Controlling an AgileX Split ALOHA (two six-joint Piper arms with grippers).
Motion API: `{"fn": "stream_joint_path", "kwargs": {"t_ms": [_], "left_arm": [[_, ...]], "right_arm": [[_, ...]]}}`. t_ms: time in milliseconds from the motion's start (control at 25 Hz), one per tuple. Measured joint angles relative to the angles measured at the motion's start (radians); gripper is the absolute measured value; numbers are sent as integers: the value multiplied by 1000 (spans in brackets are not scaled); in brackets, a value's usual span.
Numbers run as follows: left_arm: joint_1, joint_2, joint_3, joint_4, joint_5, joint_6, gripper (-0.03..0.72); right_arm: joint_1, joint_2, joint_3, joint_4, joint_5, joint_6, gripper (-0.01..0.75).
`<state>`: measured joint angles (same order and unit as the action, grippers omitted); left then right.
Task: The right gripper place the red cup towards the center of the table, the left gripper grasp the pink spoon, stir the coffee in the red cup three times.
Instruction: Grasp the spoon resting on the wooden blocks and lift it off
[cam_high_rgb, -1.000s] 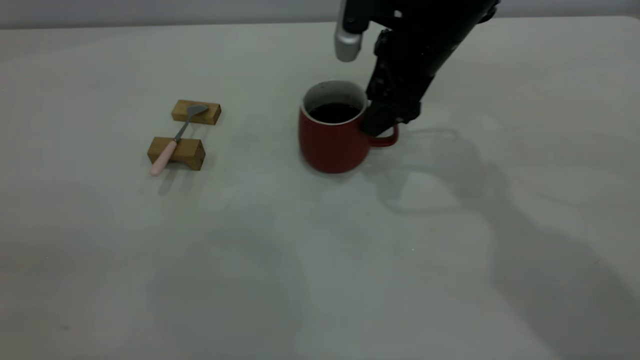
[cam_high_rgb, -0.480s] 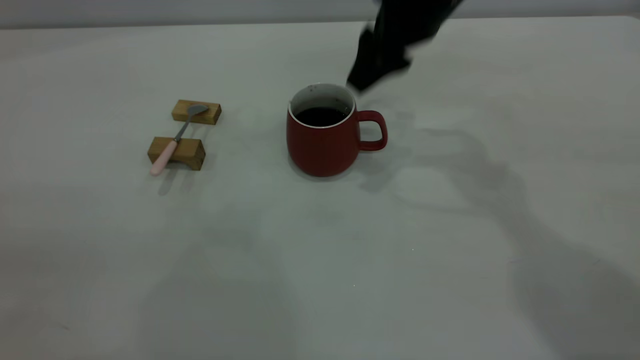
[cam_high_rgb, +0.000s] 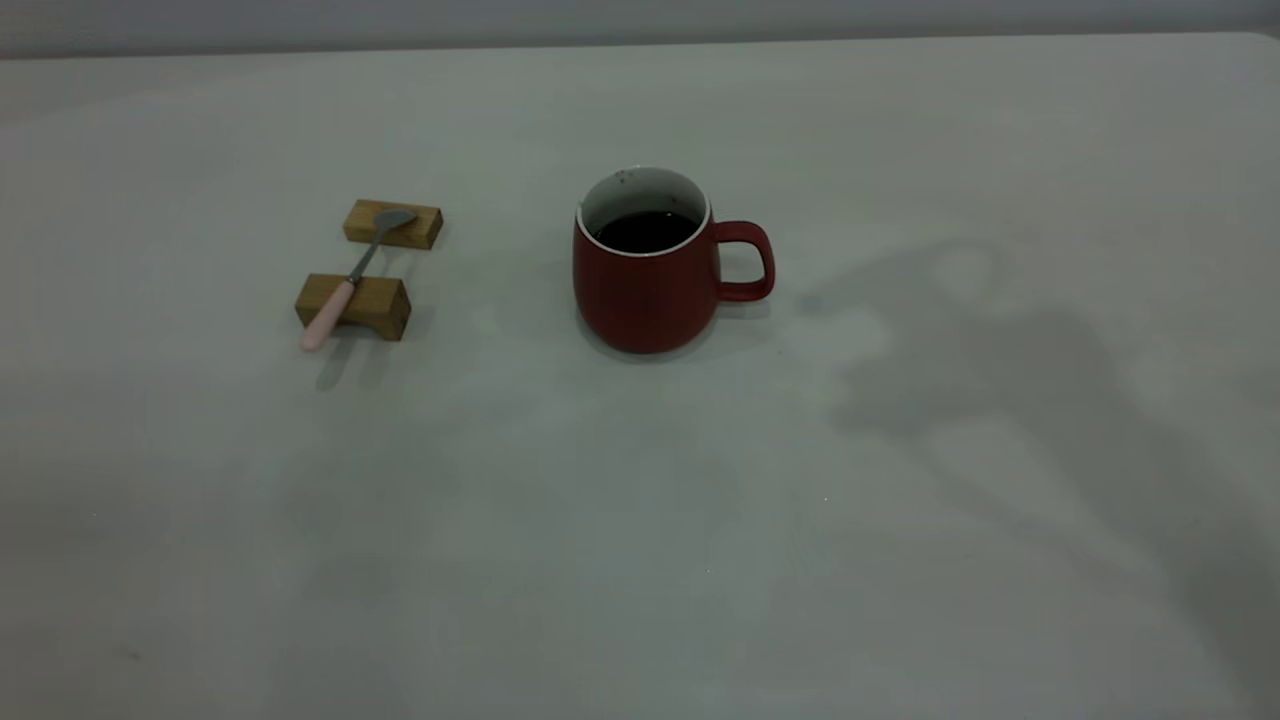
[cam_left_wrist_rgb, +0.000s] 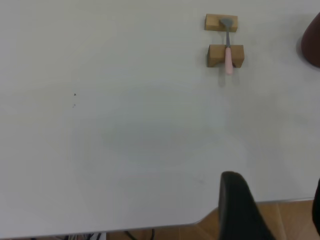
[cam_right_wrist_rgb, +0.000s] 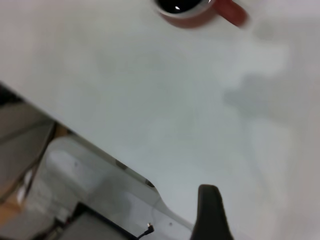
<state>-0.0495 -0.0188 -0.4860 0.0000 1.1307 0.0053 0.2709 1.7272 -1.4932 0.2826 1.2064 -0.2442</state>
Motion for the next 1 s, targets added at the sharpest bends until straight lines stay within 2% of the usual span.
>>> {"fn": "stream_joint_path", "kwargs": {"t_ms": [160,280,680,880,1000], "left_arm": [[0,0,0,0,0,-5,432],[0,0,0,0,0,-5,432],[0,0,0,0,0,-5,432],[0,0,0,0,0,-5,432],[0,0,0,0,0,-5,432]], "right_arm": [[0,-122,50,-80,9,87,593],[0,-257,147,-105,13,98,593],[-2,-912,665,-130,24,105,593],[-78,-1250,865,-138,-25,106,593],[-128,-1414,934,-158,-54,110,593]]}}
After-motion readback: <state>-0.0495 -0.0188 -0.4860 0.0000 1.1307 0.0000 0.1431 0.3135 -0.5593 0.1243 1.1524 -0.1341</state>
